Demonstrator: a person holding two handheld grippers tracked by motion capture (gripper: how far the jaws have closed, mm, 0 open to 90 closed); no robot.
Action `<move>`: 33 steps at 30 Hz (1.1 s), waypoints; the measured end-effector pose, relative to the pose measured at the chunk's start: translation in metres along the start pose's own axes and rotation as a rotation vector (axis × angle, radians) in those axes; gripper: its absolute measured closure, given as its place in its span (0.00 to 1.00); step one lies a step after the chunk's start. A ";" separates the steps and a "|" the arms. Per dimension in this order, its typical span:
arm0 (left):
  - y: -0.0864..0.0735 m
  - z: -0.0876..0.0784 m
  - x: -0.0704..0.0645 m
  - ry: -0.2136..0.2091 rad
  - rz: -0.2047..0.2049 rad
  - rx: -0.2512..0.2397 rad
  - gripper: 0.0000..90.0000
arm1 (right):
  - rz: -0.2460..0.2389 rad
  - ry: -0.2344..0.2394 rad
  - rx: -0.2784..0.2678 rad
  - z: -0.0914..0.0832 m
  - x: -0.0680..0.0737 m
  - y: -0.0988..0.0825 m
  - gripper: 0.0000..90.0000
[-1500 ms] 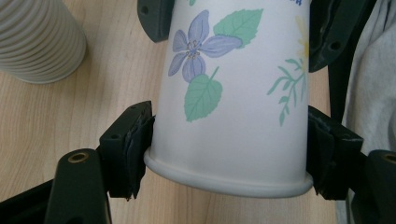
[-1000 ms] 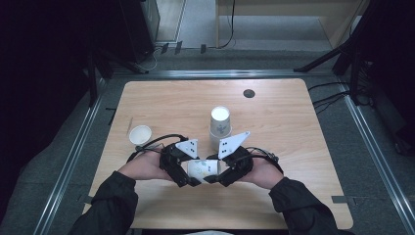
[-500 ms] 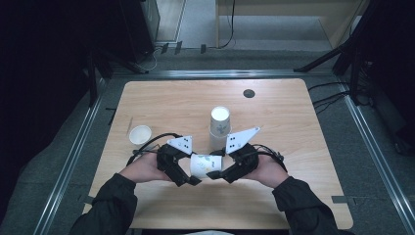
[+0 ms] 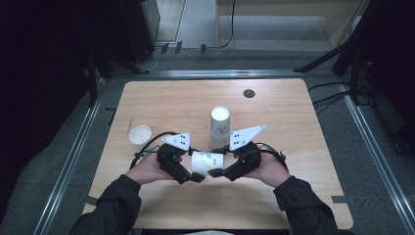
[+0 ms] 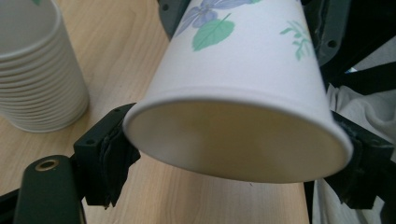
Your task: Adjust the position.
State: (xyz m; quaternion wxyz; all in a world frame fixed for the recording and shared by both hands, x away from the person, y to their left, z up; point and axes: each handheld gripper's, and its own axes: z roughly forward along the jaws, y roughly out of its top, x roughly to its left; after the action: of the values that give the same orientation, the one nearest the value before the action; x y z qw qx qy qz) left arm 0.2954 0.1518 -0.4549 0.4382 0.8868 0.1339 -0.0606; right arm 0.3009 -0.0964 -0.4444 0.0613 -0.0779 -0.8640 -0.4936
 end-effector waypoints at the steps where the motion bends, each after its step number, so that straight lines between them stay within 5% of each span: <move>1: 0.000 -0.001 0.000 0.004 0.002 -0.015 0.16 | -0.003 -0.002 -0.003 0.000 -0.001 0.000 0.38; 6: 0.000 -0.006 -0.001 -0.001 0.011 -0.041 0.24 | 0.003 0.001 -0.004 0.000 0.000 0.000 0.38; 11: 0.001 -0.007 -0.002 0.005 0.029 -0.017 0.27 | -0.010 0.002 0.004 0.000 0.000 0.000 0.37; 15: 0.006 -0.014 -0.004 0.036 0.034 0.027 0.29 | -0.009 -0.017 0.014 0.002 0.000 -0.001 0.28; 21: 0.014 -0.023 -0.007 0.055 0.043 0.128 0.29 | -0.010 -0.037 0.066 0.007 -0.001 -0.004 0.27; 33: 0.020 -0.010 -0.009 0.105 0.088 0.322 0.29 | -0.046 -0.041 0.134 0.023 -0.002 -0.010 0.32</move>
State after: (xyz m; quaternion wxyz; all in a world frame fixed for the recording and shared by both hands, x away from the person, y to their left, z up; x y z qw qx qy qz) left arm 0.2926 0.1468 -0.4314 0.2849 0.9525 0.1064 -0.0157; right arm 0.3006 -0.0819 -0.4643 0.0373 -0.0638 -0.8978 -0.4342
